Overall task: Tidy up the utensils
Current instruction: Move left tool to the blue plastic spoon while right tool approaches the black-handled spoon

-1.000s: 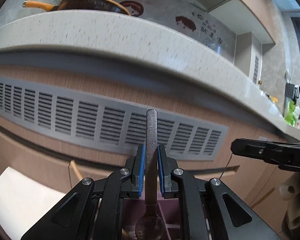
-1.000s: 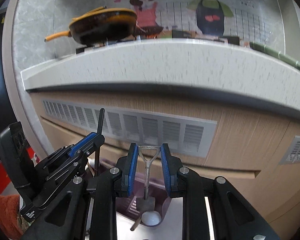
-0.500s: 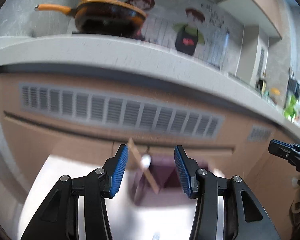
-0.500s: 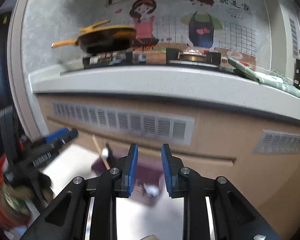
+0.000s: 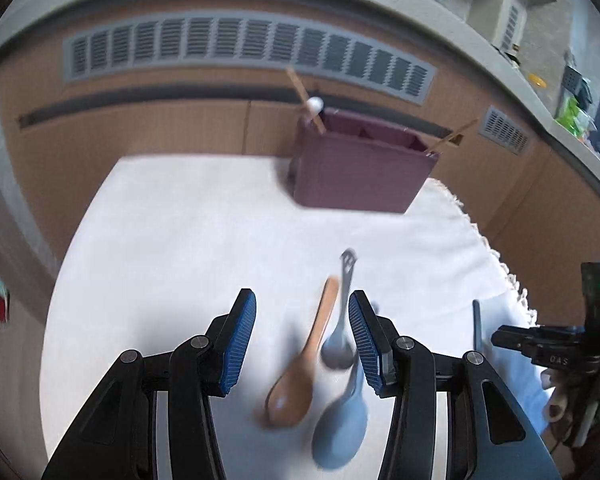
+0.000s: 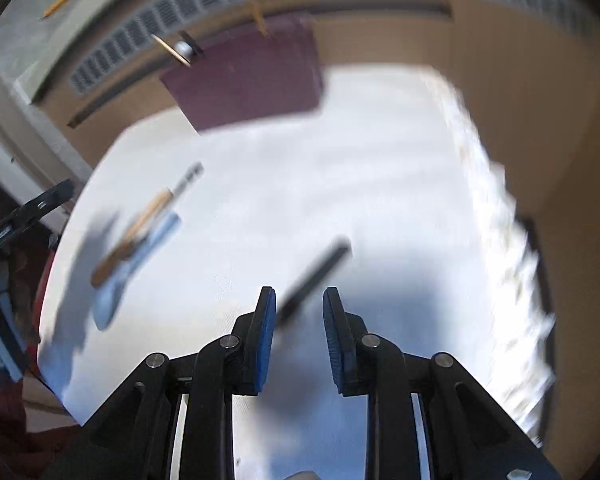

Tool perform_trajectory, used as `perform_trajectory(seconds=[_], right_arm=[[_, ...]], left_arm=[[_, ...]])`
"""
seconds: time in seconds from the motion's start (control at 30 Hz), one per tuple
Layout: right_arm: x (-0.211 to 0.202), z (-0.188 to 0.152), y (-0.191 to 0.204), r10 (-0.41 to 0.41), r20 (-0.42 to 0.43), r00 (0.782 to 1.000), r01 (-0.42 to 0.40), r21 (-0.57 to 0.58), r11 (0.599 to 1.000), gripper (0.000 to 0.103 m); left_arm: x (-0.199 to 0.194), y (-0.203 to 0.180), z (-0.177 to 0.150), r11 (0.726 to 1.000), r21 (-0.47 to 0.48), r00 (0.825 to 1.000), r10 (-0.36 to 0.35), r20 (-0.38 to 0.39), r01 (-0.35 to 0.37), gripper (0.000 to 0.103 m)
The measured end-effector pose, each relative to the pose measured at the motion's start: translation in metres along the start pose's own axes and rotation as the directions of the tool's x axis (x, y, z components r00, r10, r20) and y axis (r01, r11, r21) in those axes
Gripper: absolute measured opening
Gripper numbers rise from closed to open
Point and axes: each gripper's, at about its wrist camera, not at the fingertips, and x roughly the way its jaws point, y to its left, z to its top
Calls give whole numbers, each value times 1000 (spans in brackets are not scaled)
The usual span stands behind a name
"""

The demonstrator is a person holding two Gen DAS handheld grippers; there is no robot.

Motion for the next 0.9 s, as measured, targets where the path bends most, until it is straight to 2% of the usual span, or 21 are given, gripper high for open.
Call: perform_trajectory(seconds=[0.13, 0.23, 0.33, 0.47, 0.63, 0.73, 0.8, 0.9], right_arm=[[15, -6, -11, 57, -20, 998, -54, 126, 991, 24], [23, 5, -2, 71, -7, 997, -69, 133, 989, 25], [32, 20, 20, 50, -9, 999, -49, 74, 996, 25], [45, 32, 55, -27, 5, 1000, 27, -58, 998, 26], [48, 25, 81, -135, 32, 990, 139, -242, 960, 26], [44, 17, 80, -140, 42, 989, 146, -307, 940, 24], [39, 15, 71, -139, 35, 990, 143, -309, 940, 21], [30, 10, 51, -161, 42, 986, 166, -290, 943, 21]], left_arm=[[0, 12, -15, 999, -41, 999, -6, -41, 4, 49], [-1, 11, -20, 999, -33, 998, -1, -55, -1, 49], [3, 7, -22, 1000, -23, 997, 16, -75, -18, 49], [10, 1, -25, 1000, -11, 994, 15, -110, -16, 49], [12, -11, -26, 1000, 10, 992, 7, -126, -6, 49], [11, -17, -27, 1000, 20, 992, 1, -129, 2, 49], [11, -21, -27, 1000, 24, 991, -4, -132, 7, 49], [10, -27, -28, 999, 32, 990, -14, -139, 19, 49]])
